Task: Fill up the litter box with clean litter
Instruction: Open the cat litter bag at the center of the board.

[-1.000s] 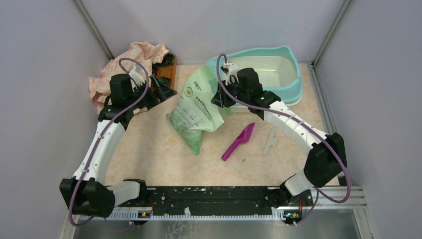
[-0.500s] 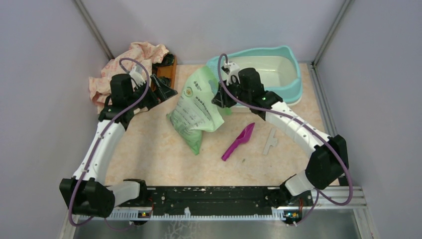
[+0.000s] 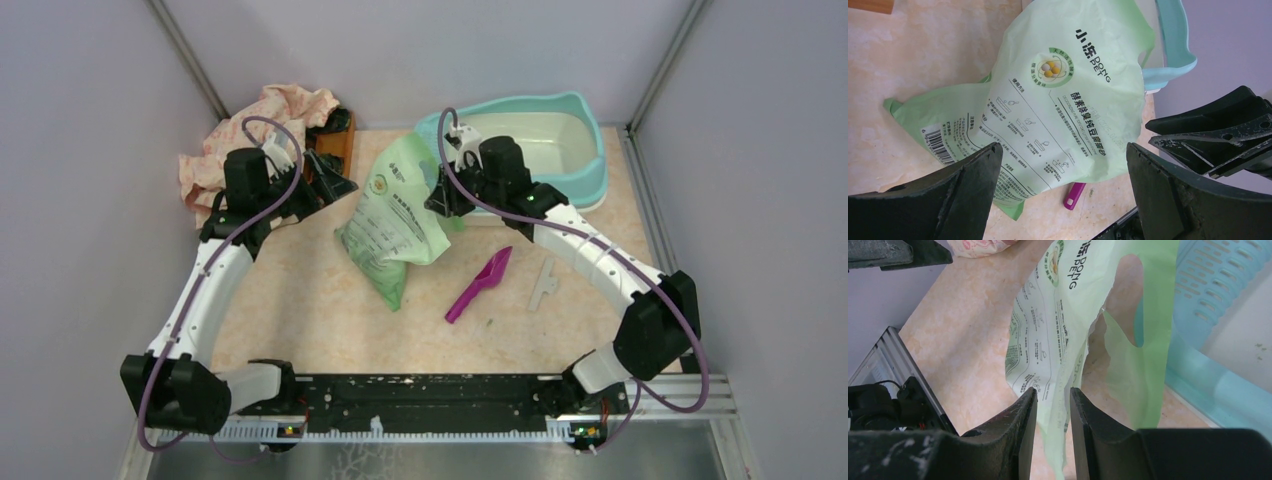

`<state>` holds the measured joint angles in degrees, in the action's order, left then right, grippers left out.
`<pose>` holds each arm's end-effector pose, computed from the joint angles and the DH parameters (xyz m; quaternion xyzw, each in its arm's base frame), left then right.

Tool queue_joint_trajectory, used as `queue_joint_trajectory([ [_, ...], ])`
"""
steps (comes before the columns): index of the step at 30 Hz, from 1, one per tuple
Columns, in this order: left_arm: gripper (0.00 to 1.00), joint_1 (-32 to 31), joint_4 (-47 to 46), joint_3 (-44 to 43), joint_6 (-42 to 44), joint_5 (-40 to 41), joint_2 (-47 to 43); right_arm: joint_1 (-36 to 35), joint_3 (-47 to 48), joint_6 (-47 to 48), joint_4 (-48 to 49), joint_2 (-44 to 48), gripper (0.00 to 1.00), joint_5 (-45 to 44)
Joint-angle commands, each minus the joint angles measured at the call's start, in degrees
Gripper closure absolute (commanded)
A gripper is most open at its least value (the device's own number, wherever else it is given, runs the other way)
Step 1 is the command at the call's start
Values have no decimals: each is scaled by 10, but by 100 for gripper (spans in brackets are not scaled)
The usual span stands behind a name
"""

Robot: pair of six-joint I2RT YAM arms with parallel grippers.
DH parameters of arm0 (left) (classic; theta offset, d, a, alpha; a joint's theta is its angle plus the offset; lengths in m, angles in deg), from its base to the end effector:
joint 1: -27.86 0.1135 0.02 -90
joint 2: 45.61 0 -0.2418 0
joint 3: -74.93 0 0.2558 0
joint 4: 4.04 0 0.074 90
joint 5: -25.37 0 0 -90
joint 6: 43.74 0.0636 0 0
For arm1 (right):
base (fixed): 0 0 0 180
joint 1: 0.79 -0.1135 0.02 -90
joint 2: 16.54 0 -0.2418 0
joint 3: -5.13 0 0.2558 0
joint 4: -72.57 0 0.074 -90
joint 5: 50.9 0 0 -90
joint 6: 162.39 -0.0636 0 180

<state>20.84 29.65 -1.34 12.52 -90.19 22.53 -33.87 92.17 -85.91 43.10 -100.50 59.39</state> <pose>0.2961 -0.0641 0.3174 -0.0759 0.8300 -0.3565 0.4222 0.2977 0.2203 0.3083 -0.2336 0.8086 0.3427 0.4173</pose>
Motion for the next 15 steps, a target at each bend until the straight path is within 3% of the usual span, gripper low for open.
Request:
queue_joint_trajectory([
  [1,1,-3,-14,-1,5,3,-1,5,5,5,26,8,69,14],
  [15,1,-3,-17,6,5,2,-3,5,-5,3,30,6,68,22],
])
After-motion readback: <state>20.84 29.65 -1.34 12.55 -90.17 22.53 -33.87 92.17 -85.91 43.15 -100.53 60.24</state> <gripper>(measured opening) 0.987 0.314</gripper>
